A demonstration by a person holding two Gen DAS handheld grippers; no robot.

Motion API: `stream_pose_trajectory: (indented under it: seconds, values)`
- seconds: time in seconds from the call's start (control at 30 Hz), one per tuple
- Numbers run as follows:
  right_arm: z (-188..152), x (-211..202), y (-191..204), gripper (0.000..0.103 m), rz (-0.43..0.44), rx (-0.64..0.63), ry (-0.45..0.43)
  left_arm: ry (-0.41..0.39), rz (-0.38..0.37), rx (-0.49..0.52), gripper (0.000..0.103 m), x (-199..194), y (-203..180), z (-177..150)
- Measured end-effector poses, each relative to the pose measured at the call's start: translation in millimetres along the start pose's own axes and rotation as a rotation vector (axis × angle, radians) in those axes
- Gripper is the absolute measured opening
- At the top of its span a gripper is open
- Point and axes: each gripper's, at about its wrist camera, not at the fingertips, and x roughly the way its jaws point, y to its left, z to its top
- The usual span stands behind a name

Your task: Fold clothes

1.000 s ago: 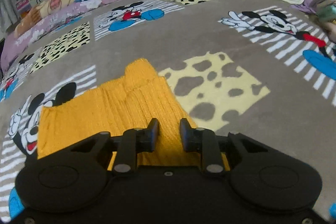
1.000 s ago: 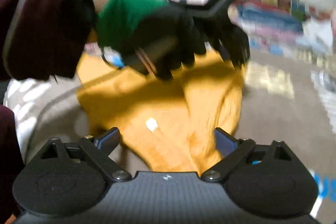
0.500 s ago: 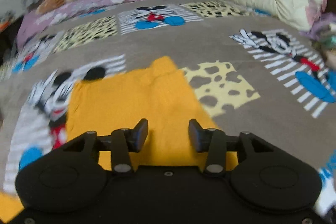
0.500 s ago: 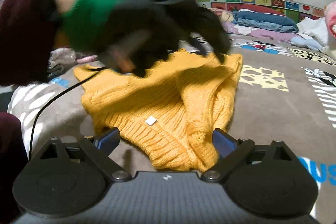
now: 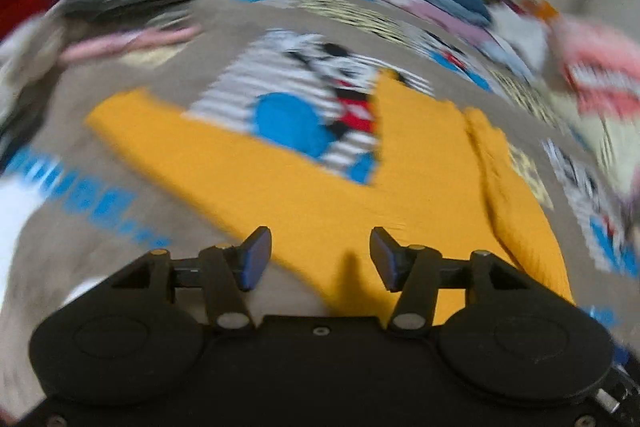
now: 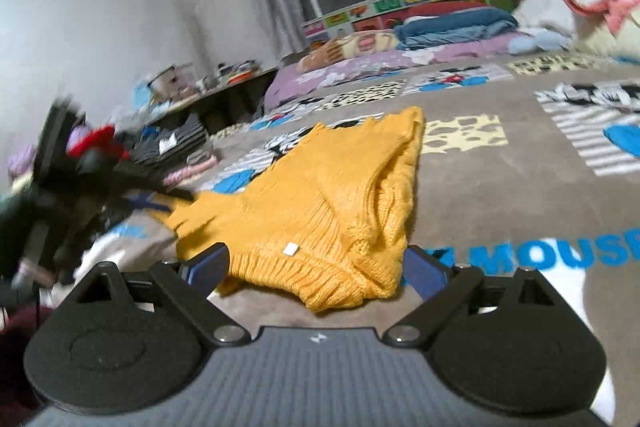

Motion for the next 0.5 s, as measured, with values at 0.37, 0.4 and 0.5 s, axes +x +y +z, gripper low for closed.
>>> stream_pose_trajectory:
  seconds: [0.37, 0.4, 0.5]
  values:
    - [2.7, 3.5, -8.8, 0.093, 0.017, 0.137, -0.008, -0.069, -0.137, -0.553, 0.054, 9.0, 104.6, -10.9]
    - [2.7, 4.5, -9.5, 0.093, 0.019, 0.145, -0.007, -0.088, -0.151, -0.591, 0.054, 12.7, 110.1, -11.2]
    - [0.7, 8.1, -10.3, 0.093, 0.014, 0.15, 0.005, -0.138, -0.166, -0.656, 0.054, 21.6, 120.3, -5.3]
